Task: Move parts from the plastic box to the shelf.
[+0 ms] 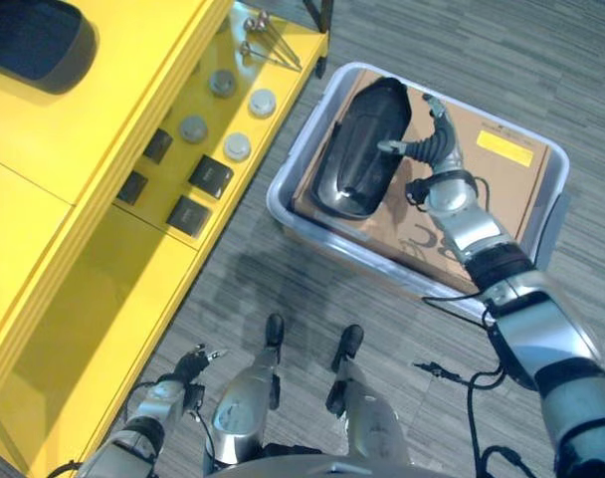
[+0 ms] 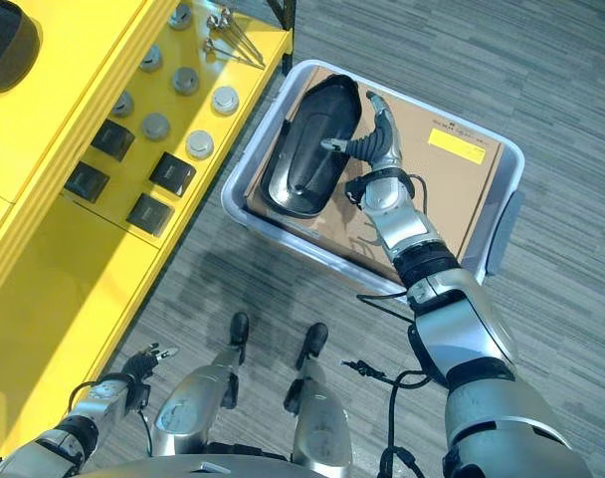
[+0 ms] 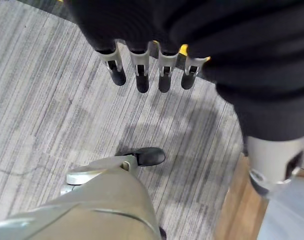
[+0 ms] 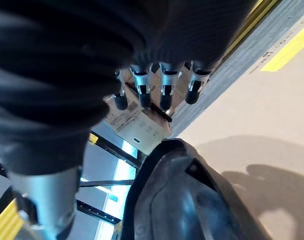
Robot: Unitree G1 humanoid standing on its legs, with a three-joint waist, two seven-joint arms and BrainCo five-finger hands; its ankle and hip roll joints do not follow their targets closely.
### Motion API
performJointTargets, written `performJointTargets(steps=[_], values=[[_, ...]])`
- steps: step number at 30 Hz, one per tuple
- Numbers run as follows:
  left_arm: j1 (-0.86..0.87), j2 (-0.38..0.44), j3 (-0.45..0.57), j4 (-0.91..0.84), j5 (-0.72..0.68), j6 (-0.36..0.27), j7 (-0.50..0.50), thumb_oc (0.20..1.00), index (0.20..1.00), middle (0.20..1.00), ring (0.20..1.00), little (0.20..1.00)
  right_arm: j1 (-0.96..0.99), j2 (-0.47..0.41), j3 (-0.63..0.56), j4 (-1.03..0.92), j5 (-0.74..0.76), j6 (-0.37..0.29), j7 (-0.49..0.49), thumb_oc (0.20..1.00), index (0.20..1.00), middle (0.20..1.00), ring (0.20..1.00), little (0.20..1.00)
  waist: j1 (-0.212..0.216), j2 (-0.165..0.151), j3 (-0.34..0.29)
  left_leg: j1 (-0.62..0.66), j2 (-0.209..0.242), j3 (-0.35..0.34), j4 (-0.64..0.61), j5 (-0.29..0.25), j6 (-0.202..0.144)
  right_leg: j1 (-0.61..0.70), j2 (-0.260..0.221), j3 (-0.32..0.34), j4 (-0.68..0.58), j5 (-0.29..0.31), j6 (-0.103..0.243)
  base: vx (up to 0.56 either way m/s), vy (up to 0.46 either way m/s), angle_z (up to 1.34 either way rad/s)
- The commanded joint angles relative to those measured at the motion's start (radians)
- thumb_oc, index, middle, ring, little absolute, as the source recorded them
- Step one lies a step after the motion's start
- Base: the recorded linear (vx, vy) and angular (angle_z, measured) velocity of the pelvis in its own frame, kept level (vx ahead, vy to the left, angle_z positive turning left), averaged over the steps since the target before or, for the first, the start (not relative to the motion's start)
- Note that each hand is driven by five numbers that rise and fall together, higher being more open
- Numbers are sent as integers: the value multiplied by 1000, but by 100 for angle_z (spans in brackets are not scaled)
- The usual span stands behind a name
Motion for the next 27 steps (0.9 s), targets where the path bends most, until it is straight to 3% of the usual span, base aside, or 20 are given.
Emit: performJointTargets(steps=[1,7,13,15,16,21,23,26,27], values=[[-22,13,-61,32,-43,-4,7,1000,1000,1000,1000,1000,-55,-18,78,44,-81,71,-63,1000,1000,1000,1000,1000,-19,5,-15,-43,39,3,-7,-65,-48,33,-58,9,24,-140,73,12,40,2],[-32,7,-69,24,-55,-4,2,1000,1000,1000,1000,1000,-49,-4,103,78,-106,141,-47,1000,1000,1000,1000,1000,-20,12,-3,-47,37,2,-7,-65,-48,25,-61,8,29,-141,73,1,5,0],[-40,11,-74,16,-51,8,-13,1000,1000,1000,1000,1000,-48,19,150,147,-101,173,158,1000,1000,1000,1000,1000,-13,19,8,-51,36,-1,-7,-62,-50,21,-65,4,32,-141,71,0,0,0],[-42,14,-78,14,-46,10,-18,1000,1000,1000,1000,1000,-56,28,175,183,-124,201,239,564,564,564,564,564,-6,20,12,-46,36,-3,-7,-63,-51,26,-67,-1,33,-143,71,0,0,0],[-43,17,-82,12,-43,6,-24,1000,1000,1000,1000,1000,-69,38,207,250,-134,201,291,200,200,200,200,200,6,23,13,-47,37,-7,-7,-60,-53,30,-70,-11,33,-143,70,20,-37,1],[-46,22,-89,2,-33,6,-40,1000,1000,1000,1000,1000,-105,37,222,357,-156,190,337,200,200,200,200,200,30,32,7,-52,35,-23,-7,-54,-54,36,-74,-29,33,-144,69,2,-17,8],[-44,24,-90,-6,-28,14,-41,1000,1000,1000,1000,1000,-109,35,217,372,-102,187,311,200,200,200,200,200,35,34,6,-53,34,-27,-7,-53,-55,39,-75,-34,32,-145,68,2,0,16],[-35,25,-90,-7,-28,14,-41,1000,1000,1000,1000,1000,-112,26,190,380,-60,207,186,200,200,200,200,200,36,37,1,-50,35,-28,-7,-52,-56,42,-78,-37,33,-143,69,0,0,0],[-31,23,-88,-11,-26,17,-38,1000,1000,1000,1000,1000,-104,20,169,372,-38,189,109,545,545,545,545,545,33,38,-1,-49,35,-28,-7,-52,-56,42,-77,-35,34,-143,70,0,0,0]])
